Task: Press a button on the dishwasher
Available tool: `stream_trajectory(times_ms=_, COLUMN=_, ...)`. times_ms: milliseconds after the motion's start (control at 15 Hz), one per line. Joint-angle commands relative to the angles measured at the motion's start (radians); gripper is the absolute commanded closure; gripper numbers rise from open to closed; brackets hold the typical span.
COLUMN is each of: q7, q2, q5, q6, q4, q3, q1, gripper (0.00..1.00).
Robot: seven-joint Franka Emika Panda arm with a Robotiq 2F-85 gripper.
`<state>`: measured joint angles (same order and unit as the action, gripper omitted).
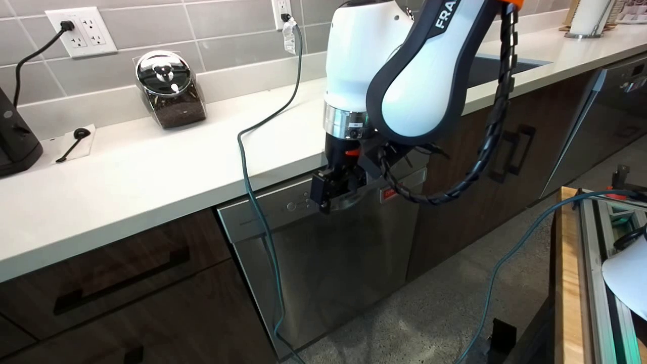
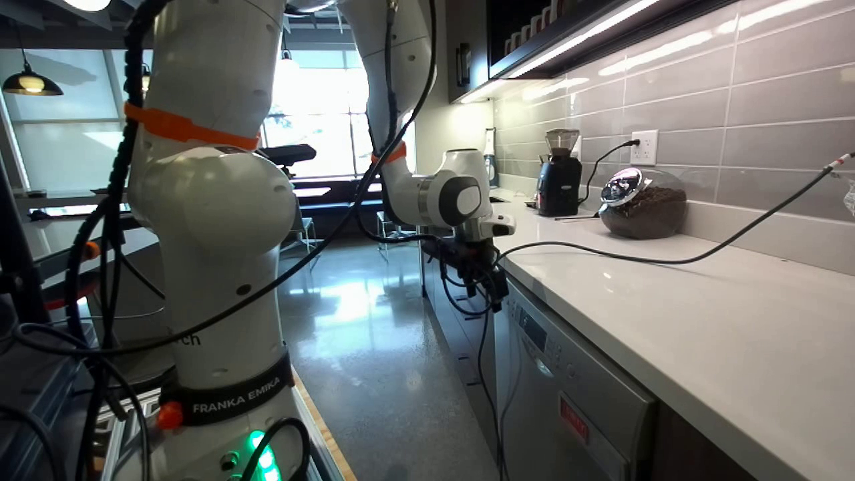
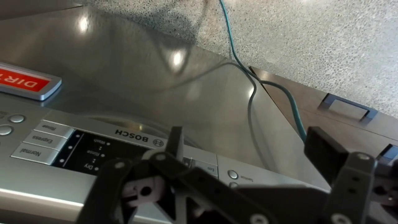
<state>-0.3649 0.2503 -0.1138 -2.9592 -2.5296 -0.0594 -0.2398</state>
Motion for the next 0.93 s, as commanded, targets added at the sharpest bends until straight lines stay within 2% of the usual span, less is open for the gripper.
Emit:
stream_trajectory(times_ms=0, q7=0.002, q2=0.055, q5=0.022, q6=-0.002, q4=0.033, q3=0.008, q1=-0.004, gripper=0.0)
stream_trajectory(times_ms=400, q7=-0.025, q2=0.091, q5=0.016, q6=-0.028, q4=0.039, q3=-0.023, q1=-0.032, gripper=0.0)
stream_trajectory(times_ms=467, q7=-0.022, q2=0.098, q5=0.025, q6=-0.034, q4=0.04, q3=-0.017, q1=-0.027, gripper=0.25)
stream_trajectory(times_ms=533, q7=-0.022, q2=0.103, q5=0.028, q6=-0.043, q4=0.042, q3=-0.018, q1=-0.026, gripper=0.26)
stream_trajectory(times_ms=600, q7=-0.017, q2=0.109, q5=0.039, q6=-0.048, q4=0.044, q3=-0.01, q1=-0.02, gripper=0.32)
stream_trajectory(times_ms=867, q7=-0.01, q2=0.139, q5=0.097, q6=-0.098, q4=0.054, q3=0.007, q1=-0.012, gripper=0.65)
